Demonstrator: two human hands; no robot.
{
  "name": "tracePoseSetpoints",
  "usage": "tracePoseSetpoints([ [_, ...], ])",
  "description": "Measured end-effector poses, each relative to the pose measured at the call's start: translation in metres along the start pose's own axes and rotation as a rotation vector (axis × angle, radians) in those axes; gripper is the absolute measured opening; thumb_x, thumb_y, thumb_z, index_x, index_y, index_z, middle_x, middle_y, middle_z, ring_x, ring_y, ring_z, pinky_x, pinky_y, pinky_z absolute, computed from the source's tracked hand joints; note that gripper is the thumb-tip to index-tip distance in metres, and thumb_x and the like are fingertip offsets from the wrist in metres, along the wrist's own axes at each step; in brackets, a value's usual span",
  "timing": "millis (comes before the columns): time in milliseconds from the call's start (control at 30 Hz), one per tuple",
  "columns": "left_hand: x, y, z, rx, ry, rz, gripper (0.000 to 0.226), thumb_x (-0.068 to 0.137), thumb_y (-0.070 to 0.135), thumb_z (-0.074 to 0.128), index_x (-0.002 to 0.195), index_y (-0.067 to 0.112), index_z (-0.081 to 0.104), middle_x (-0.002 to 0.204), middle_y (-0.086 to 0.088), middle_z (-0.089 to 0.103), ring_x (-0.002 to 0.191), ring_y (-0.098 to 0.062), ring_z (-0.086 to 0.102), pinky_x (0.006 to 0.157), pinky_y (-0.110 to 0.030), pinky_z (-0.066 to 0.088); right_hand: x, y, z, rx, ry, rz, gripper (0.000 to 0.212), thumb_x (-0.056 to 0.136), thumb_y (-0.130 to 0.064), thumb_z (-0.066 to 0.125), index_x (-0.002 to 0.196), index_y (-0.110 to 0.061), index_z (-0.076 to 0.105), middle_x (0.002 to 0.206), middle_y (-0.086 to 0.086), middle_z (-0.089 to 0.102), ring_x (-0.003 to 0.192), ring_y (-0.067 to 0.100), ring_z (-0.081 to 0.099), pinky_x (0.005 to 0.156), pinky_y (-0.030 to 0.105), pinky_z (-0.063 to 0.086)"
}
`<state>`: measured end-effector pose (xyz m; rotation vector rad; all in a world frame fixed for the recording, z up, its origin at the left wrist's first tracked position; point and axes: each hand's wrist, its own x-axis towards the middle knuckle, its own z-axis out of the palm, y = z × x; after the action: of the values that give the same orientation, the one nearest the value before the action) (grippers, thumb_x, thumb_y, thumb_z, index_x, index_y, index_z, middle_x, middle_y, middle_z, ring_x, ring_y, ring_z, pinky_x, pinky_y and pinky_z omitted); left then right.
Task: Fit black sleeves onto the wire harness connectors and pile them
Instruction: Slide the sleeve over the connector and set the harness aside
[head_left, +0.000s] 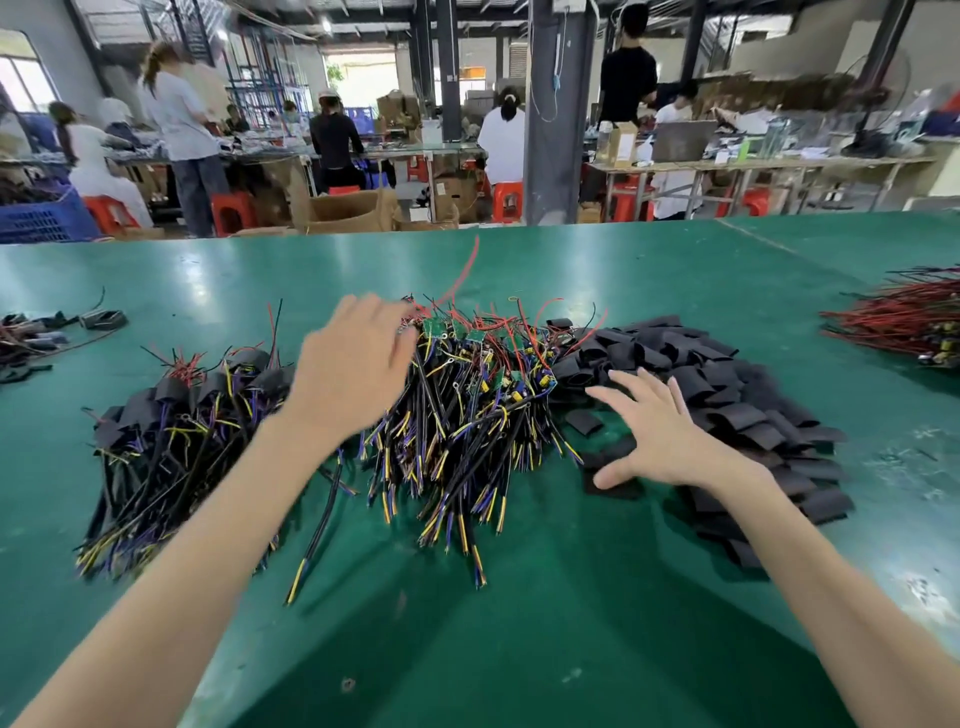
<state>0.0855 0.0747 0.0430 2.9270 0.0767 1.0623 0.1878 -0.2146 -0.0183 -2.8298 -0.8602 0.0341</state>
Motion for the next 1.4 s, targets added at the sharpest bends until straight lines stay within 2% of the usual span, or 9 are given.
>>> tracePoseSetpoints([
  [100,-0.030,0.011,0.023,0.007,-0.134,0.007,0.051,0.097,0.050,0.025,0.118,0.018,0.059,0.099,-0.003,0.053,0.105,-0.021,0.047,0.065,-0.039,0.050,-0.003,-0.004,-0.005,0.142,0.154,-0.059,0.080,0.058,-0.042,0.085,0.128,-0.032,0.048,0.139,0.001,0.032,0.130,0.018,0.020,0.111,0.038,0.015],
  [167,-0.044,0.014,0.031,-0.043,-0.144,0.010,0.059,0.095,0.053,0.020,0.112,0.018,0.065,0.094,-0.002,0.055,0.101,-0.021,0.049,0.059,-0.037,0.054,-0.008,-0.004,-0.014,0.327,0.206,-0.123,0.045,0.058,-0.034,0.086,0.096,-0.031,0.062,0.109,-0.004,0.047,0.103,0.010,0.035,0.090,0.031,0.031],
  [300,-0.057,0.012,0.038,-0.192,0.033,0.015,0.032,0.095,0.035,0.047,0.095,0.014,0.071,0.083,0.002,0.059,0.087,-0.018,0.048,0.057,-0.035,0.052,-0.016,-0.013,-0.021,0.459,-0.089,-0.225,0.018,0.062,-0.022,0.085,0.063,-0.025,0.068,0.054,-0.010,0.056,0.050,-0.001,0.043,0.052,0.014,0.034],
  [400,-0.058,0.011,0.039,-0.270,0.063,0.030,0.009,0.089,0.015,0.065,0.093,0.011,0.071,0.082,0.002,0.061,0.083,-0.019,0.047,0.072,-0.035,0.046,-0.013,-0.018,-0.011,0.321,-0.075,-0.205,0.017,0.064,-0.019,0.084,0.075,-0.024,0.072,0.061,-0.012,0.059,0.053,0.000,0.048,0.056,0.015,0.040],
  [600,-0.064,0.016,0.042,-0.318,0.083,0.025,0.021,0.083,0.000,0.068,0.101,0.010,0.074,0.074,0.009,0.049,0.067,-0.013,0.046,0.084,-0.034,0.038,-0.009,-0.010,-0.010,0.119,-0.025,-0.113,0.028,0.064,-0.027,0.083,0.089,-0.025,0.071,0.084,-0.011,0.061,0.082,0.005,0.055,0.080,0.027,0.047],
  [800,-0.065,0.017,0.042,-0.343,0.028,0.027,0.057,0.069,-0.028,0.058,0.115,0.004,0.067,0.090,-0.010,0.059,0.079,-0.014,0.041,0.081,-0.032,0.038,-0.011,-0.006,-0.010,0.138,-0.131,-0.093,0.042,0.064,-0.030,0.084,0.101,-0.022,0.067,0.094,-0.012,0.059,0.071,-0.005,0.049,0.059,0.008,0.034],
  [1000,-0.066,0.023,0.039,-0.421,0.051,0.081,0.037,0.080,-0.014,0.063,0.112,0.005,0.069,0.085,-0.005,0.055,0.078,-0.008,0.041,0.077,-0.015,0.035,-0.014,-0.009,-0.009,0.147,-0.243,-0.091,0.049,0.068,-0.034,0.081,0.108,-0.020,0.057,0.097,-0.007,0.055,0.071,-0.006,0.046,0.059,0.006,0.035],
  [1200,-0.067,0.033,0.033,-0.454,0.147,0.122,0.032,0.081,-0.010,0.065,0.109,0.004,0.071,0.074,-0.007,0.051,0.071,-0.011,0.040,0.072,-0.014,0.035,-0.022,-0.030,-0.023,0.598,0.023,-0.216,0.038,0.068,-0.021,0.083,0.099,-0.027,0.062,0.090,-0.013,0.060,0.073,-0.009,0.053,0.072,0.006,0.040],
  [1400,-0.069,0.043,0.027,-0.467,0.223,0.166,0.029,0.081,-0.006,0.059,0.107,0.001,0.070,0.068,-0.010,0.051,0.068,-0.018,0.043,0.066,-0.025,0.040,-0.019,-0.044,-0.016,0.617,0.301,-0.152,0.035,0.068,-0.018,0.082,0.099,-0.021,0.066,0.090,-0.004,0.063,0.073,-0.008,0.053,0.073,0.008,0.040],
])
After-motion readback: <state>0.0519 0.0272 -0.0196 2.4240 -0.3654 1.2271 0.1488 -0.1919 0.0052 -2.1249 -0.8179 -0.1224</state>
